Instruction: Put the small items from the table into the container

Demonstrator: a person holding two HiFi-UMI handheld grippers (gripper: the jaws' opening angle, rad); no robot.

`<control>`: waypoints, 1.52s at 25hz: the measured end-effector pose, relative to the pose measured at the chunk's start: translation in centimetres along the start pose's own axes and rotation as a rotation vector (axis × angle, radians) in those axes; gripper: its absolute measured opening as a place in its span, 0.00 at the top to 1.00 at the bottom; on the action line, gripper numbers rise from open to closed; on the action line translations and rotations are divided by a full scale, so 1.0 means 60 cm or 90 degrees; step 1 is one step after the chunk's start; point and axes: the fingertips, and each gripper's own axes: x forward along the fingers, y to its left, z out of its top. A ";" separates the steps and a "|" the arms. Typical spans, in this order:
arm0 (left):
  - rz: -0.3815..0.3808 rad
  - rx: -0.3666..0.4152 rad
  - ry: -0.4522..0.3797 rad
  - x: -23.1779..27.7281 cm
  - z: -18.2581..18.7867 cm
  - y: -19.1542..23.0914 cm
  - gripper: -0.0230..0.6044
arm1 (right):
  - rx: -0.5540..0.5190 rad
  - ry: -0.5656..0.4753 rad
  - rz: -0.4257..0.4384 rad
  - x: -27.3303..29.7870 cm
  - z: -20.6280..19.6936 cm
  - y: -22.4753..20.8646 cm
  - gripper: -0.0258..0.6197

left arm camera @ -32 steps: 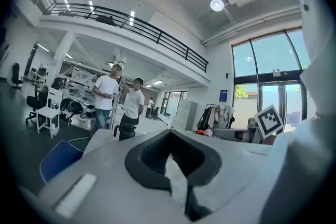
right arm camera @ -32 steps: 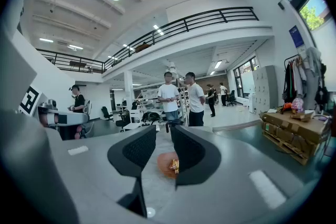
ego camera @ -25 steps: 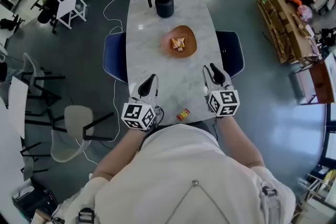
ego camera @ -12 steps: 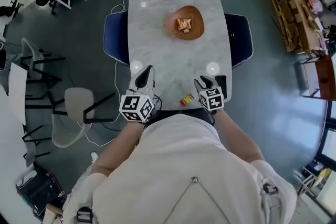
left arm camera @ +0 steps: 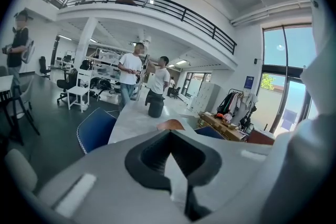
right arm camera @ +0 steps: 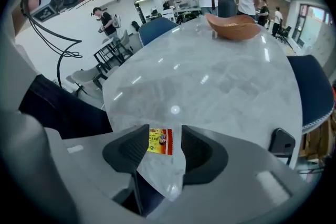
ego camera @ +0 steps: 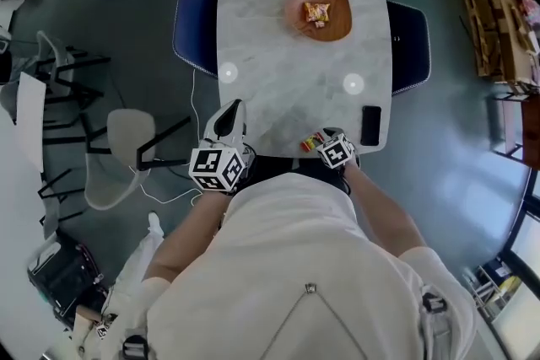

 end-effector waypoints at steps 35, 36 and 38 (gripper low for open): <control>-0.059 0.032 -0.060 0.025 0.052 -0.041 0.96 | 0.084 -0.301 -0.151 -0.293 0.224 -0.083 0.92; -0.065 0.035 -0.067 0.029 0.062 -0.048 0.96 | 0.082 -0.337 -0.156 -0.329 0.249 -0.080 0.92; -0.077 0.040 -0.082 0.036 0.082 -0.063 0.96 | 0.074 -0.404 -0.168 -0.398 0.292 -0.073 0.92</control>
